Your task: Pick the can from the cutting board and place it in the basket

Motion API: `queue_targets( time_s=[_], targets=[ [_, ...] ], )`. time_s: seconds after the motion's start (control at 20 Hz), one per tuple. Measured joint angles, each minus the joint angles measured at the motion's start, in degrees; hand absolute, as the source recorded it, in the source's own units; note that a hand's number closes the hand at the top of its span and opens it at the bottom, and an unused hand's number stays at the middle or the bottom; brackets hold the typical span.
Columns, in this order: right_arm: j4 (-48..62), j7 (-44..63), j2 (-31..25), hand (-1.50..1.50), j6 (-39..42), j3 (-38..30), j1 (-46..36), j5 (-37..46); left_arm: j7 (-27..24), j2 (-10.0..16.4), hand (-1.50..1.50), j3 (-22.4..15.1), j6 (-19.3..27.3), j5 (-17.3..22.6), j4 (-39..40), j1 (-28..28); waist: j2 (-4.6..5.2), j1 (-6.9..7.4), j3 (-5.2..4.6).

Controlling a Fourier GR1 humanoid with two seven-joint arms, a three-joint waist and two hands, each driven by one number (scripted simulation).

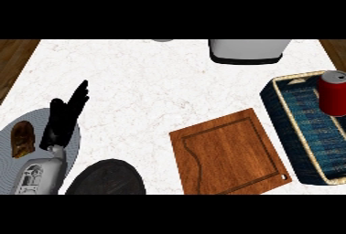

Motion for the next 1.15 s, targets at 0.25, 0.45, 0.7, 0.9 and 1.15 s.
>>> queue_targets(
  time_s=[0.25, 0.45, 0.7, 0.9, 1.15],
  targets=[
    [1.26, -5.03, 1.73, -1.50, -7.00, -2.93, 1.78, -0.72, 0.78, -0.22, 0.00, 0.03, -0.34, 0.41, -0.74, 0.13, 0.02, 0.05, 0.02],
    [0.62, -5.60, 1.97, -1.50, -12.22, -6.71, 1.06, -1.60, 0.05, 0.84, 0.00, 1.10, -1.20, 1.11, 0.15, -0.14, 0.00, -0.07, 0.01],
    [1.41, -5.42, -0.72, -1.50, -15.79, -13.38, 1.49, -3.82, 0.29, 0.13, 0.00, 0.69, -0.29, 0.39, 0.22, -0.51, -0.07, -0.31, 0.00],
    [2.45, -4.68, -4.43, -1.50, -14.50, -20.71, 3.95, -8.08, 0.18, 0.30, 0.00, 0.97, -0.11, 0.22, 0.84, -0.97, -0.14, -0.77, -0.01],
    [7.44, -9.30, -9.43, -1.50, -10.66, -30.18, 10.62, -13.80, -1.03, 0.92, 0.00, 1.75, -0.94, 0.90, 1.59, -0.30, -0.15, -0.92, 0.01]
  ],
)
